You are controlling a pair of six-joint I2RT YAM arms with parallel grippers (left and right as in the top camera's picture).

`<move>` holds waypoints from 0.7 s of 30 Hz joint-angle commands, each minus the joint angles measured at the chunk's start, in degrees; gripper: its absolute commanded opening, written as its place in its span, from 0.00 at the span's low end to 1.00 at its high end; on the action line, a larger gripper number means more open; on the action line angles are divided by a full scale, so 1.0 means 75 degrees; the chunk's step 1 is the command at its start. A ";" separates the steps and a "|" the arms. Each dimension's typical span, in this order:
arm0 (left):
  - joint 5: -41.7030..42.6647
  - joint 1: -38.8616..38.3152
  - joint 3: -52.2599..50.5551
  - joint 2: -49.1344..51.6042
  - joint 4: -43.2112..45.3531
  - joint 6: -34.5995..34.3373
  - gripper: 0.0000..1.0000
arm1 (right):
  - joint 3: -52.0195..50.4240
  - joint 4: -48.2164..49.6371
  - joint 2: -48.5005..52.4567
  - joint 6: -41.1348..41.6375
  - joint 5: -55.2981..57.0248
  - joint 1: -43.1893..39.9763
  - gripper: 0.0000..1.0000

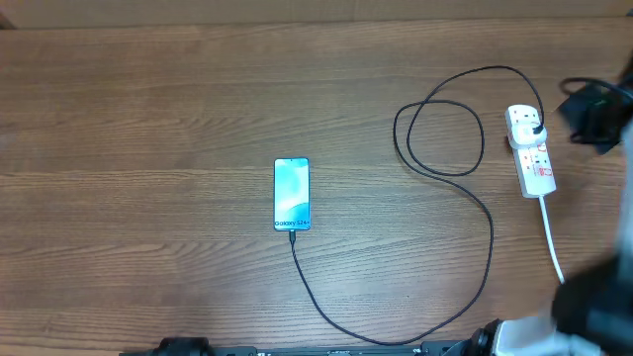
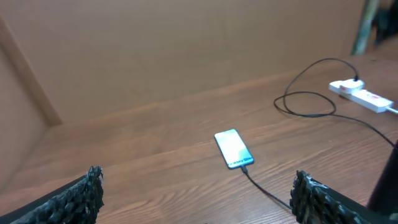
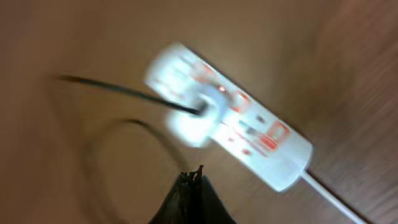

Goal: Plug charger to phone and switch on socket

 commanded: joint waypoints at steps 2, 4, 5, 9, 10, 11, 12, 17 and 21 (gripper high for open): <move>0.0006 -0.0224 0.0006 -0.0210 0.0003 0.0140 1.00 | 0.0119 0.0664 -0.2378 0.0026 -0.0746 -0.0026 0.04; 0.0006 -0.0242 0.0006 -0.0210 0.0000 0.0137 1.00 | 0.0119 0.1078 -0.3197 0.0090 -0.0968 -0.0026 0.04; 0.0006 -0.0242 0.0006 -0.0210 0.0000 0.0140 1.00 | 0.0119 0.1244 -0.3582 0.0221 -0.0965 -0.0026 0.07; 0.0006 -0.0242 0.0006 -0.0210 -0.0003 0.0137 0.99 | 0.0119 0.1751 -0.4832 0.0434 -0.0968 -0.0023 0.07; 0.0006 -0.0242 0.0006 -0.0210 -0.0003 0.0137 1.00 | 0.0119 0.1859 -0.5059 0.0484 -0.0965 -0.0017 0.07; 0.0006 -0.0242 0.0006 -0.0210 -0.0003 0.0137 1.00 | 0.0119 0.1985 -0.5243 0.0603 -0.0968 -0.0017 0.07; 0.0006 -0.0242 0.0006 -0.0210 -0.0003 0.0137 1.00 | 0.0119 0.2162 -0.5447 0.0839 -0.0968 -0.0017 0.07; 0.0041 -0.0233 0.0006 -0.0210 0.0015 0.0131 1.00 | 0.0119 0.3450 -0.5805 0.1786 -0.1209 -0.0017 0.10; 0.0026 -0.0125 0.0006 -0.0210 -0.0041 0.0117 0.99 | 0.0119 0.4162 -0.5791 0.1856 -0.1842 -0.0017 0.18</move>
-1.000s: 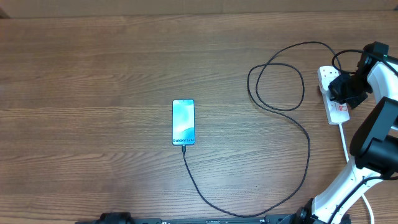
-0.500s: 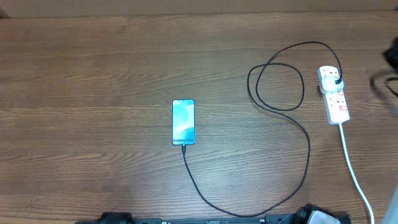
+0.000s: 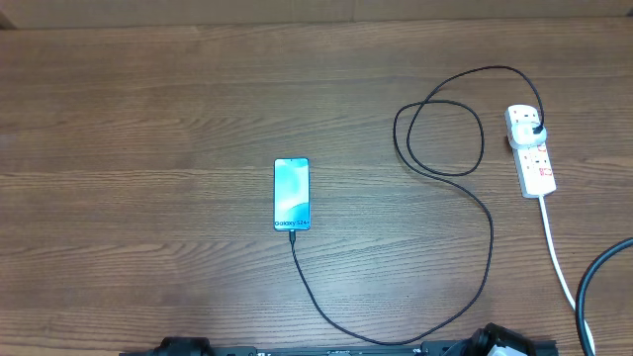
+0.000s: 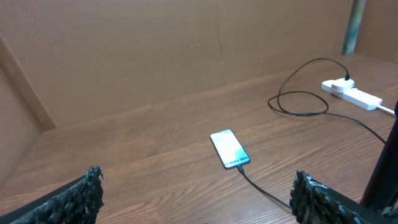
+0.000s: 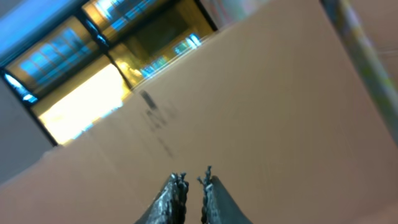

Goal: Plug charger to phone and switch on socket

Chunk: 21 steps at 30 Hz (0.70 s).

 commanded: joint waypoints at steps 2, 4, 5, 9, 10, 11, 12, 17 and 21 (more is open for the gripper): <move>0.0026 0.0099 0.0003 -0.0195 -0.0067 0.0114 1.00 | -0.0017 0.0009 0.0061 0.0224 -0.0778 -0.0020 0.22; 0.0032 0.0099 0.0003 -0.0195 -0.0067 0.0114 1.00 | -0.0017 -0.0303 0.0061 0.0041 -0.0874 -0.0020 0.24; 0.0032 0.0099 0.0003 -0.0195 -0.0067 0.0114 1.00 | -0.0017 -0.0495 0.0061 -0.0006 -0.0886 -0.0020 0.25; 0.0029 0.0099 0.0003 -0.0195 0.0032 0.0114 1.00 | -0.0044 -0.0912 -0.0035 0.0003 -0.0860 -0.0012 0.26; 0.0032 0.0099 0.0003 -0.0195 0.0105 0.0114 1.00 | -0.0044 -0.0950 -0.0079 0.0003 -0.0857 -0.0012 0.26; 0.0012 0.0099 0.0003 -0.0195 0.0195 0.0117 1.00 | -0.0044 -0.0994 -0.0152 0.0006 -0.0863 -0.0012 0.26; -0.0035 0.0099 0.0003 -0.0195 0.0283 0.0117 1.00 | -0.0044 -0.1029 -0.0221 0.0006 -0.0863 -0.0012 0.26; -0.0111 0.0099 -0.0259 -0.0195 0.1052 0.0117 1.00 | -0.0047 -0.1195 -0.0694 0.0000 -0.0857 0.0026 0.26; -0.0009 0.0099 -0.0933 -0.0195 0.1877 0.0111 1.00 | -0.0050 -0.1355 -0.1020 -0.0006 -0.0857 0.0315 0.25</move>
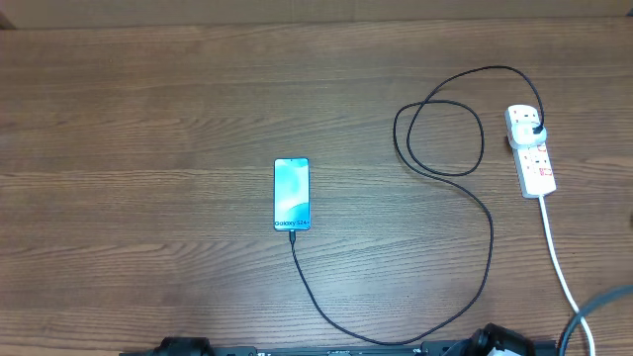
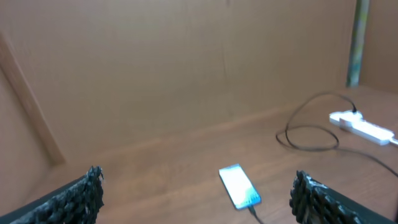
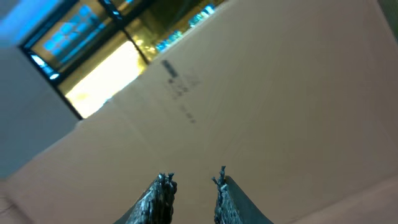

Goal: Plug charger to phone and switch on socket

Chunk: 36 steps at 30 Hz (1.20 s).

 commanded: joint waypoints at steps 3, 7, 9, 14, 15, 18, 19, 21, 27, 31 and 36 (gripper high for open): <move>0.0012 0.0079 -0.1134 -0.0111 0.0845 0.0114 1.00 | -0.0006 -0.0085 -0.0423 -0.0300 -0.0093 0.0271 0.26; 0.0012 0.0079 -0.2235 -0.0111 0.1606 0.0114 1.00 | -0.0047 -0.0076 -0.0679 -0.0408 -0.0099 0.0452 0.27; 0.0044 0.0079 -0.2871 -0.0111 0.2072 0.0111 1.00 | -0.0047 -0.0070 -0.0810 -0.0408 -0.0099 0.0507 0.27; 0.0586 0.0079 -0.4526 -0.0111 0.3596 0.0111 1.00 | -0.0047 0.0012 -0.1195 -0.0408 -0.0064 0.0667 0.31; 0.0694 0.0079 -0.4896 -0.0111 0.3984 0.0111 0.99 | -0.0047 0.0015 -0.1271 -0.0408 -0.0003 0.0714 0.31; 0.0921 0.0079 -0.5875 -0.0111 0.5007 0.0111 1.00 | -0.0047 0.0012 -0.1562 -0.0411 0.0321 0.0842 0.34; 0.1003 0.0079 -0.6172 -0.0111 0.5313 0.0111 1.00 | -0.0047 0.0012 -0.1661 -0.0411 0.0431 0.0866 0.34; 0.1075 0.0079 -0.6770 -0.0111 0.5936 0.0111 1.00 | -0.0047 0.0015 -0.1836 -0.0411 0.0641 0.0915 0.35; 0.1070 0.0079 -0.8294 -0.0108 0.7434 0.0114 1.00 | -0.0047 0.0009 -0.2308 -0.0417 0.1090 0.1137 0.37; 0.1075 0.0079 -0.9168 -0.0108 0.8346 0.0111 1.00 | -0.0047 0.0009 -0.2614 -0.0440 0.1174 0.1180 0.38; 0.1070 0.0079 -1.0013 -0.0108 0.9407 0.0114 1.00 | -0.0044 0.0012 -0.2996 -0.0440 0.1177 0.1180 0.39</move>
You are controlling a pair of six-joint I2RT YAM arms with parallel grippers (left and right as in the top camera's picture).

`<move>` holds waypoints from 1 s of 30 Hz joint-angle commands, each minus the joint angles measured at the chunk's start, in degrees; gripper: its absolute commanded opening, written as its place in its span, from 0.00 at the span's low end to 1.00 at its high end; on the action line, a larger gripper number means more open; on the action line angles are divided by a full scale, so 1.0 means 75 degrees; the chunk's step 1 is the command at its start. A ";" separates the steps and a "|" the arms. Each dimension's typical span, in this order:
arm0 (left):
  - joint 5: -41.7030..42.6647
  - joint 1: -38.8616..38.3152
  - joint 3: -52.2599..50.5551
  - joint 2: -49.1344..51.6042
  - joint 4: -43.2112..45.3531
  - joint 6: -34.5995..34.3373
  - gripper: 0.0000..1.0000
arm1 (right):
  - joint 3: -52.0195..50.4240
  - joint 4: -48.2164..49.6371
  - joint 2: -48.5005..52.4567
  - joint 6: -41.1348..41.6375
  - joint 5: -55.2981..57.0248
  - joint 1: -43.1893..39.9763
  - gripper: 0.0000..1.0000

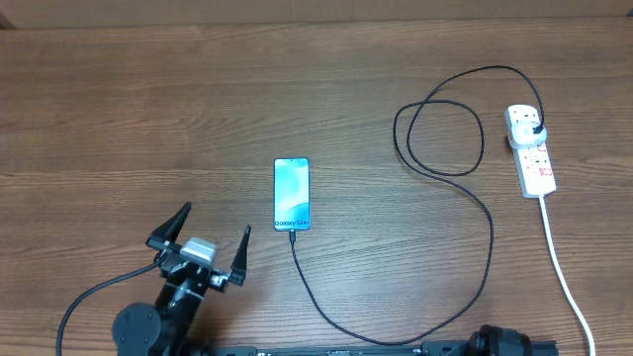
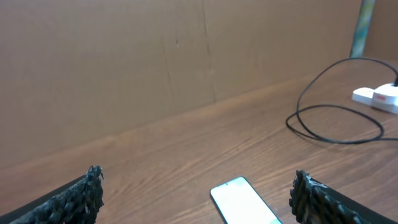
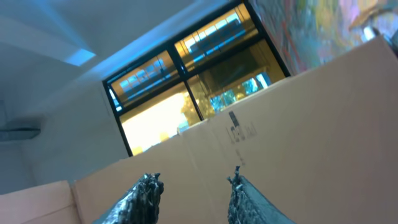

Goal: Plug charger to phone and switch on socket

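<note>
The phone (image 1: 292, 194) lies face up mid-table with its screen lit; the black charger cable (image 1: 482, 267) enters its near end. That cable loops right to a plug in the white power strip (image 1: 534, 158). My left gripper (image 1: 215, 225) stands open at the front left, short of the phone, with nothing between its fingers. In the left wrist view the gripper (image 2: 196, 175) frames the phone (image 2: 244, 200), with the cable loop (image 2: 336, 121) and strip (image 2: 376, 95) at far right. My right gripper (image 3: 193, 179) is open, empty, and points up at a cardboard wall.
A white mains cord (image 1: 559, 259) runs from the strip to the front right edge. A cardboard wall (image 2: 155, 56) closes the back of the table. The right arm's base (image 1: 504, 343) shows at the front edge. A window (image 3: 186, 81) shows above the wall.
My left gripper, out of the overhead view before, now stands over the front left of the table, closer to the phone. The right gripper's jaws are wider apart and point higher.
My right gripper was shut just above the power strip at the far right. Then it was off the table, pointing up at the cardboard wall with its jaws a little apart, then wider. The phone stayed lit with the cable in it throughout.
</note>
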 commanded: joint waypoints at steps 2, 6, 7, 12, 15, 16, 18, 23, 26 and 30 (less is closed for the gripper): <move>0.0085 0.0079 -0.0533 -0.0093 0.0615 0.0111 1.00 | -0.0029 0.0009 -0.0364 -0.0061 0.0140 0.0044 0.40; 0.0038 0.0079 -0.0973 -0.0093 0.1163 0.0111 1.00 | -0.0029 0.0009 -0.0597 -0.0061 0.0140 0.0044 0.40; 0.0012 0.0079 -0.1081 -0.0093 0.1259 0.0114 1.00 | -0.0029 0.0009 -0.0662 -0.0061 0.0140 0.0044 0.40; -0.0093 0.0079 -0.1469 -0.0093 0.1588 0.0111 1.00 | -0.0029 -0.0017 -0.0906 -0.0061 0.0455 0.0073 0.40; -0.0498 0.0079 -0.1565 -0.0093 0.1582 -0.0099 1.00 | -0.0029 -0.0050 -0.1032 -0.0064 0.0702 0.0087 0.41; -0.0752 0.0079 -0.1591 -0.0093 0.1580 -0.0321 1.00 | -0.0029 -0.0058 -0.1075 -0.0064 0.0769 0.0093 0.41; -0.1262 0.0079 -0.1623 -0.0093 0.1582 -0.0860 1.00 | -0.0029 -0.0058 -0.1134 -0.0067 0.0766 0.0099 0.41; -0.1760 0.0079 -0.1638 -0.0093 0.1571 -0.1268 0.99 | -0.0029 -0.0061 -0.1166 -0.0067 0.0766 0.0099 0.41; -0.1749 0.0079 -0.1760 -0.0093 0.1571 -0.1271 0.99 | -0.0029 -0.0076 -0.1169 -0.0064 0.0766 0.0099 0.41; -0.1749 0.0079 -0.1947 -0.0067 0.1603 -0.1323 1.00 | -0.0029 -0.0079 -0.1169 -0.0064 0.0764 0.0099 0.41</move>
